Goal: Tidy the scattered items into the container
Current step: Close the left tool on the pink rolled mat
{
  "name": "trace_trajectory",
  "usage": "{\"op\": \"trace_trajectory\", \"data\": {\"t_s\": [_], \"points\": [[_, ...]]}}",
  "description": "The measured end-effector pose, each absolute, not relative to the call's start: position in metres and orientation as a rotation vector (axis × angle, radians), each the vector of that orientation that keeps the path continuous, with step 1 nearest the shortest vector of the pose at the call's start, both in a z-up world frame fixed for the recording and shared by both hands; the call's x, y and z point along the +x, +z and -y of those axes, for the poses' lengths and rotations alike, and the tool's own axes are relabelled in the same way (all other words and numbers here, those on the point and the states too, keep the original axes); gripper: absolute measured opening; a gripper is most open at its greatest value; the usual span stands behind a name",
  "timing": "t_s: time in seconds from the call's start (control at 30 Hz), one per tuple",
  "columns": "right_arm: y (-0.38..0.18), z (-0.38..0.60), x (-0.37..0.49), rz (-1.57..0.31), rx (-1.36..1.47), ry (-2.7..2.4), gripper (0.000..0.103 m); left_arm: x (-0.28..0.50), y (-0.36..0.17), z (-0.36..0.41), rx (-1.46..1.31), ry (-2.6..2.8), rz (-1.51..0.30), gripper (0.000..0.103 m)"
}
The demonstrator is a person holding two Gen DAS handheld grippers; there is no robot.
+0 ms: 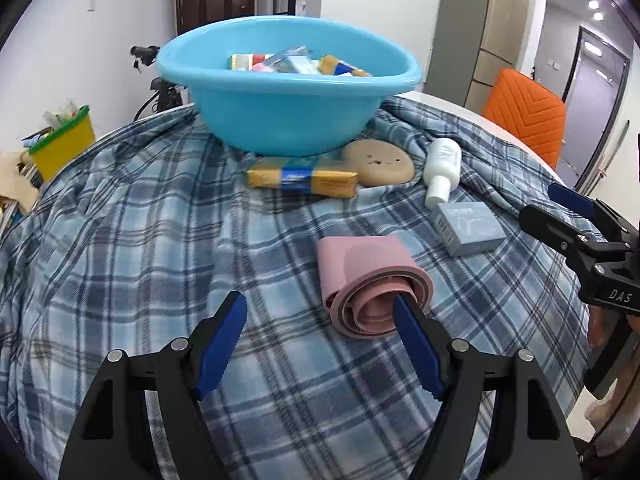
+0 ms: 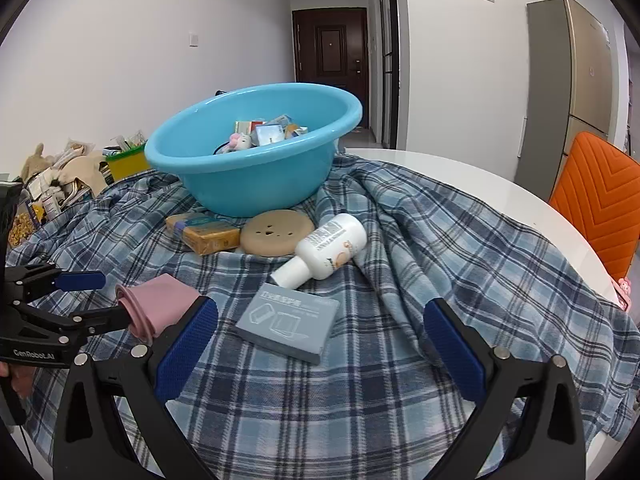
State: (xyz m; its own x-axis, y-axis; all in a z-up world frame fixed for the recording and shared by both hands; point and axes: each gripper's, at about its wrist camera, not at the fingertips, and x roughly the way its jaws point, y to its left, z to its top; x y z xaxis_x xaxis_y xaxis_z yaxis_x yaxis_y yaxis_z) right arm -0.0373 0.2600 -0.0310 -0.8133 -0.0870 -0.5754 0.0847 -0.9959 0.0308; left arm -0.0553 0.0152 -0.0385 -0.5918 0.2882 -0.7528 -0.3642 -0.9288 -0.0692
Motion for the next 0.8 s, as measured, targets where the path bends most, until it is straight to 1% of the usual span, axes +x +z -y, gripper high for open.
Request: {"op": "trace_trajectory", "data": {"t_s": [0.03, 0.1, 0.13, 0.17, 0.2, 0.3, 0.47, 0.53, 0.77, 0.8], "points": [[-0.031, -0.263, -0.038, 0.004, 0.926, -2.917, 0.102, -0.056, -0.04, -0.018, -1.165, 2.505, -0.132, 0.075], [-0.031, -0.269, -0.038, 0.019, 0.933, -2.93, 0.102, -0.059, -0.043, -0.025, -1.172, 2.481, -0.139, 0.06], [-0.031, -0.271, -0.038, 0.034, 0.937, -2.934, 0.102, -0.06, -0.043, -0.028, -1.17, 2.47, -0.14, 0.059], [-0.031, -0.274, -0.039, 0.05, 0.94, -2.936, 0.102, -0.06, -0.043, -0.03, -1.165, 2.464, -0.146, 0.052], [-0.032, -0.276, -0.039, 0.064, 0.943, -2.937, 0.102, -0.059, -0.043, -0.034, -1.143, 2.458, -0.161, 0.039], [-0.033, -0.277, -0.039, 0.07, 0.95, -2.937, 0.102, -0.056, -0.042, -0.04, -1.117, 2.476, -0.218, 0.03], [-0.034, -0.278, -0.038, 0.068, 0.95, -2.93, 0.102, -0.052, -0.043, -0.031, -1.139, 2.49, -0.163, 0.026], [-0.035, -0.278, -0.037, 0.073, 0.949, -2.928, 0.102, -0.044, -0.042, -0.027, -1.134, 2.506, -0.171, 0.025], [-0.036, -0.274, -0.036, 0.091, 0.954, -2.902, 0.102, -0.027, -0.045, -0.033, -1.096, 2.549, -0.337, 0.026], [-0.036, -0.273, -0.036, 0.086, 0.953, -2.901, 0.102, -0.028, -0.044, -0.038, -1.086, 2.547, -0.393, 0.03]]}}
